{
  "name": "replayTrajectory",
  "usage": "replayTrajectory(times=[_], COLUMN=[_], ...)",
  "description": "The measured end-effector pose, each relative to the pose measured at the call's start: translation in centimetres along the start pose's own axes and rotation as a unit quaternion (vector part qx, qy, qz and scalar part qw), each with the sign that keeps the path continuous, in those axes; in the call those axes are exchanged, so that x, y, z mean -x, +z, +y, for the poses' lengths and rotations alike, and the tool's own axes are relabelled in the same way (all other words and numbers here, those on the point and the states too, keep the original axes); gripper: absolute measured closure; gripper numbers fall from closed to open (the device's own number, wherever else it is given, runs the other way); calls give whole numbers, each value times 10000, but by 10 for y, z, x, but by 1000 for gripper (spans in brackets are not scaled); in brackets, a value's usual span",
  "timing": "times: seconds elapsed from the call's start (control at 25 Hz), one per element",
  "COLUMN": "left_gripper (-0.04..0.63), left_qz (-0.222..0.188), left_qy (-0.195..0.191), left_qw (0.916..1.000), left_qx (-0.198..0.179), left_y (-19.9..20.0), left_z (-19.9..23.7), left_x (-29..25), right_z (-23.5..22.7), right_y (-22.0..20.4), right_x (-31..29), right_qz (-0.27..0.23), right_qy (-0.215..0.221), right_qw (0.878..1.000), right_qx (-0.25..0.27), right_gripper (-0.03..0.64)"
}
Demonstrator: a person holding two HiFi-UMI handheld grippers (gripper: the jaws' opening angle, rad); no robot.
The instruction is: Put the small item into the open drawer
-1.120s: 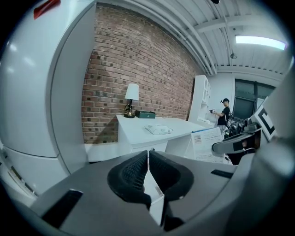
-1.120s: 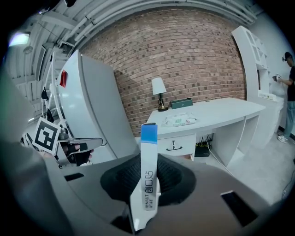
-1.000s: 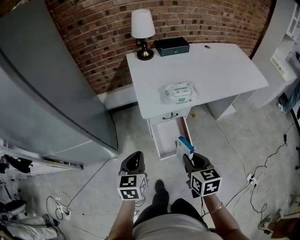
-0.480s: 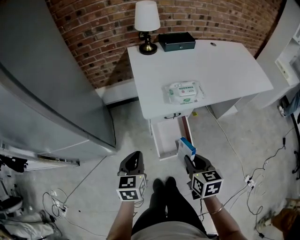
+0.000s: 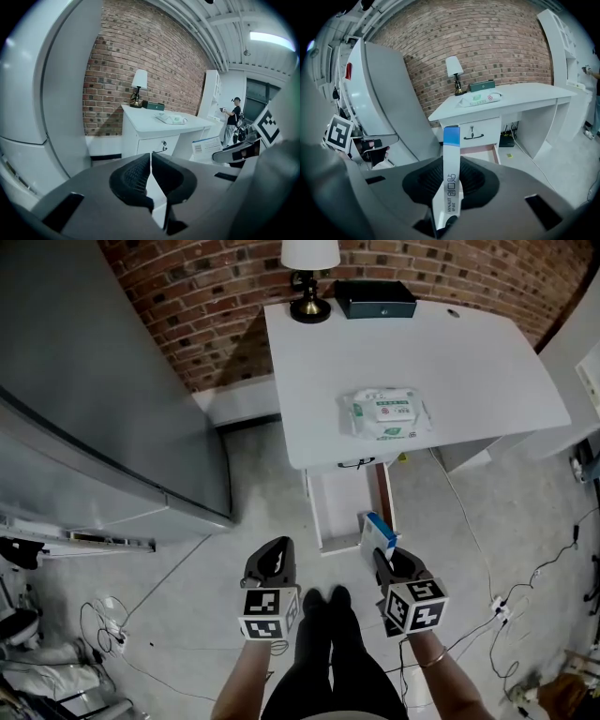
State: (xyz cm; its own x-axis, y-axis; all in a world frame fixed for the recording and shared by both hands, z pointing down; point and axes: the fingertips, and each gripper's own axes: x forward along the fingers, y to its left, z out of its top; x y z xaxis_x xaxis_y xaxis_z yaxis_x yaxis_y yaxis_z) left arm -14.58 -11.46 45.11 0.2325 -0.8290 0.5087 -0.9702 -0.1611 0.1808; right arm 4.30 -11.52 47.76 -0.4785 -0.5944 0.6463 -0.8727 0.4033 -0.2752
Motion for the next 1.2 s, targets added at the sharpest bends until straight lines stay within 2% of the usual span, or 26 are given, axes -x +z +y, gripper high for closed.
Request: replayTrajectory(times=[0.36, 0.64, 1.2], left_gripper=[566, 566, 566], left_qz=[147, 321, 536], left_qy=[82, 147, 254], left_qw=[9997, 9989, 9977], left_qx=[188, 304, 318], left_y=[-44, -87, -164], left_z=[1, 4, 16], left_x=[-56, -94, -146], right_z=[-29, -51, -98], right_y=[-34, -78, -149], right_x=[-70, -123, -212], right_qz=[284, 562, 870], right_qy=[90, 144, -76], right_qw=[9995, 9983, 9961], right_qx=[139, 7, -154], right_gripper=[529, 529, 529])
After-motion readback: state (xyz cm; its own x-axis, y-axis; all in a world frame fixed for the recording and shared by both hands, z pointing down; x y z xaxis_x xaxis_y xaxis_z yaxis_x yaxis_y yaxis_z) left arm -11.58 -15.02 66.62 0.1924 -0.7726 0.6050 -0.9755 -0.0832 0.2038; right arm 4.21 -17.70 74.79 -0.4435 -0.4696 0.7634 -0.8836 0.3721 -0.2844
